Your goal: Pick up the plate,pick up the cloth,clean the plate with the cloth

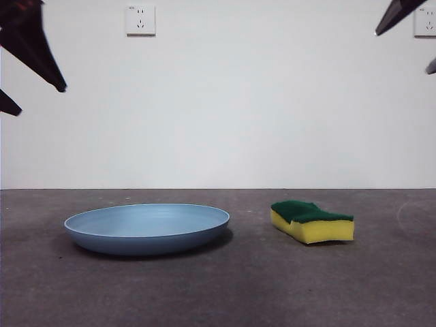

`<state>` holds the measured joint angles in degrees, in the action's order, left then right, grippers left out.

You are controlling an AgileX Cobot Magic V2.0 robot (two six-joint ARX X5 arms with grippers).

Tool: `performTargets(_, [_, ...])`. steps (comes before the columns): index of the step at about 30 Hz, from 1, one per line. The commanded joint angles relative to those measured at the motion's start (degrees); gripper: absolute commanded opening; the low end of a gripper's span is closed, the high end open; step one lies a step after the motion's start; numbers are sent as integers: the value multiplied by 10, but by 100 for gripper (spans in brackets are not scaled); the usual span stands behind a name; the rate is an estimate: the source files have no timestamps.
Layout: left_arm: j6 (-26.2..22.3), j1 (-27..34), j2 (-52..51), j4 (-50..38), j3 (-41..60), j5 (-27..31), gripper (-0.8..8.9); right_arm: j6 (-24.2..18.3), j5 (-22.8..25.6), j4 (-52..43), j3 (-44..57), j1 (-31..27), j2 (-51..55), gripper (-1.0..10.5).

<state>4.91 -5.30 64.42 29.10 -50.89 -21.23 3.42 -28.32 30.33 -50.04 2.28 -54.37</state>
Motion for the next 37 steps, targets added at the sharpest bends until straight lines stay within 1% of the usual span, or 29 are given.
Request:
performTargets(1, [-26, -5, 49, 18, -42, 1, 403, -3, 2, -5, -2, 1, -1, 502])
performTargets(7, [-54, -23, 163, 85, -148, 5, 403, -3, 2, -5, -2, 1, -1, 501])
performTargets(10, [-67, -33, 212, 96, -183, 11, 402, -3, 1, -5, -2, 1, -1, 501])
performTargets(12, [-67, -37, 240, 95, -195, 19, 402, -3, 1, -5, -2, 1, -1, 501])
performTargets(17, [-67, -39, 295, 92, -198, 25, 400, -3, 2, -5, -2, 1, -1, 501])
performTargets(20, [-67, -41, 325, 91, -198, 50, 400, -3, 2, -5, -2, 1, -1, 501])
performTargets(23, [-67, -44, 352, 90, -198, 60, 400, -3, 2, -5, -2, 1, -1, 501])
performTargets(29, [-67, -52, 396, 80, -198, 62, 400, -3, 2, -5, -2, 1, -1, 501])
performTargets(35, [-66, -63, 416, 64, -198, 70, 398, -3, 2, -5, -2, 1, -1, 501])
performTargets(36, [-66, -65, 419, 61, -198, 79, 388, -3, 2, -5, -2, 1, -1, 501])
performTargets(37, [-66, -67, 419, 61, -198, 87, 350, -3, 2, -5, -2, 1, -1, 501])
